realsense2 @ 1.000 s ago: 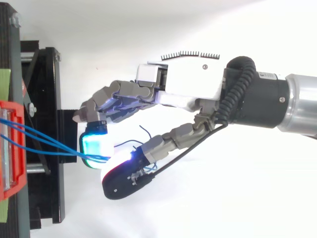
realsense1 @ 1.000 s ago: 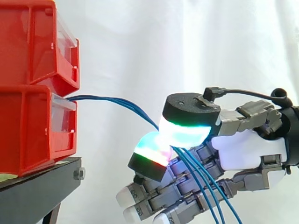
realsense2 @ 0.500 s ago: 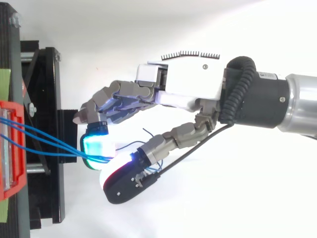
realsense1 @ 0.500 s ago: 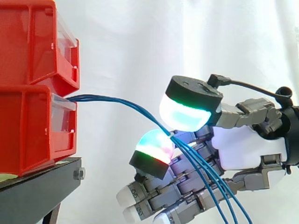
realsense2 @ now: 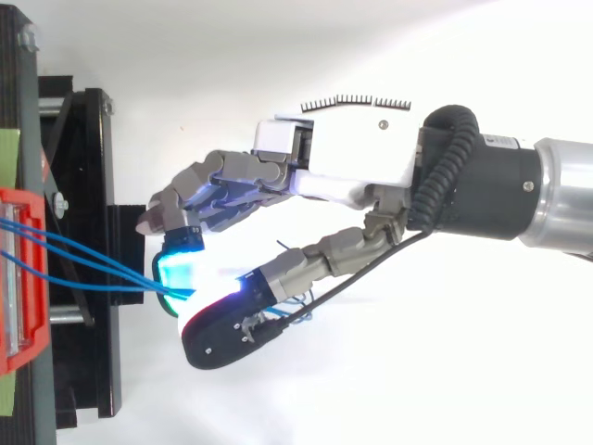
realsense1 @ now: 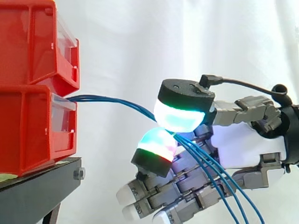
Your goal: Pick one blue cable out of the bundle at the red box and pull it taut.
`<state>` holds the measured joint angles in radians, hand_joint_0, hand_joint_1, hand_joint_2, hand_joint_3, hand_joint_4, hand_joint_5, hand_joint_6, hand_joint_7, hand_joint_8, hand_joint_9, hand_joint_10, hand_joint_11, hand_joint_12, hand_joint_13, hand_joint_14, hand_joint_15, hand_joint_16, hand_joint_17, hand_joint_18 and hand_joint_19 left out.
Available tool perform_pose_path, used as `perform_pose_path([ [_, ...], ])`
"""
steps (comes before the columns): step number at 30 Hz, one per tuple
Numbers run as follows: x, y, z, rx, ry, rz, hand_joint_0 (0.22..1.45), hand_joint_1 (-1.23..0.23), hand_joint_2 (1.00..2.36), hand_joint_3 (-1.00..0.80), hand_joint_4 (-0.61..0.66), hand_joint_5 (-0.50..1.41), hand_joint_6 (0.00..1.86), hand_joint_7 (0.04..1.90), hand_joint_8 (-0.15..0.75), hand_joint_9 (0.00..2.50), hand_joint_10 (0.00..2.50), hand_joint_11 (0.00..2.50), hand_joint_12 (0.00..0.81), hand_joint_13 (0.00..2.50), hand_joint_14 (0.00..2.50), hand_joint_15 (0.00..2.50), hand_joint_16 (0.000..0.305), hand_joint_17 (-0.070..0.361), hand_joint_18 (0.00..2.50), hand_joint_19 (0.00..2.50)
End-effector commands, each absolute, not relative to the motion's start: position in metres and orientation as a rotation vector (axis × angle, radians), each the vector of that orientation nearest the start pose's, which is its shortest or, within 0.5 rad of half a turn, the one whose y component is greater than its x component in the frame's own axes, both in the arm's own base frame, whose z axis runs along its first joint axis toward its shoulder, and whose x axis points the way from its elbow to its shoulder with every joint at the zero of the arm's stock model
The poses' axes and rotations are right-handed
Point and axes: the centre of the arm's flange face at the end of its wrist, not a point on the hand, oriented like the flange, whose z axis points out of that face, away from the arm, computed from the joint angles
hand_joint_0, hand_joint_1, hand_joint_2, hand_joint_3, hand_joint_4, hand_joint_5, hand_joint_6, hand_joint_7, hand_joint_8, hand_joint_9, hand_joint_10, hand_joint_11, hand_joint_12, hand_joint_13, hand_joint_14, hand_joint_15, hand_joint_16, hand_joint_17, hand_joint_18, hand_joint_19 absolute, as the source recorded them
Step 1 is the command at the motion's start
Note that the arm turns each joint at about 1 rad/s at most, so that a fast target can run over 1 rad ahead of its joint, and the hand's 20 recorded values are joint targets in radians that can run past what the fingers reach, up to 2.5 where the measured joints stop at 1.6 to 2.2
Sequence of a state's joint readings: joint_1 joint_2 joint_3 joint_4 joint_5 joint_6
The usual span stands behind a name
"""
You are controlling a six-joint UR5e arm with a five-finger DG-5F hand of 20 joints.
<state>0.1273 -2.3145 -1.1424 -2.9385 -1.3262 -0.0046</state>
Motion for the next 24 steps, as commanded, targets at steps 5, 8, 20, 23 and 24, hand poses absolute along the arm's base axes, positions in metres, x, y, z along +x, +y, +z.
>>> perform_pose_path([
  [5, 0.7598, -0.0615, 0.2442, 1.323, 1.211, 1.050, 0.67, -0.91, 1.02, -0.12, 0.16, -0.20, 0.90, 1.20, 0.358, 0.39, 0.00, 0.16, 0.423, 0.28, 0.00, 0.01, 0.063, 0.142, 0.48, 0.18],
  [8, 0.7596, -0.0615, 0.2440, 1.324, 1.213, 1.049, 0.69, -0.92, 1.02, -0.15, 0.15, -0.20, 0.89, 1.18, 0.354, 0.38, 0.00, 0.16, 0.422, 0.28, 0.00, 0.01, 0.063, 0.142, 0.48, 0.17],
  [20, 0.7590, -0.0616, 0.2439, 1.328, 1.219, 1.044, 0.78, -0.96, 1.01, -0.28, 0.14, -0.27, 0.90, 1.11, 0.279, 0.10, 0.00, 0.14, 0.387, 0.00, 0.00, 0.00, 0.064, 0.144, 0.13, 0.00],
  [23, 0.7586, -0.0617, 0.2432, 1.329, 1.220, 1.043, 0.78, -0.98, 1.01, -0.32, 0.14, -0.27, 0.90, 1.11, 0.277, 0.09, 0.00, 0.13, 0.387, 0.00, 0.00, 0.00, 0.064, 0.144, 0.13, 0.00],
  [24, 0.7590, -0.0616, 0.2439, 1.328, 1.219, 1.044, 0.77, -0.98, 1.01, -0.31, 0.14, -0.27, 0.90, 1.11, 0.276, 0.08, 0.00, 0.12, 0.386, 0.00, 0.00, 0.00, 0.064, 0.144, 0.13, 0.00],
])
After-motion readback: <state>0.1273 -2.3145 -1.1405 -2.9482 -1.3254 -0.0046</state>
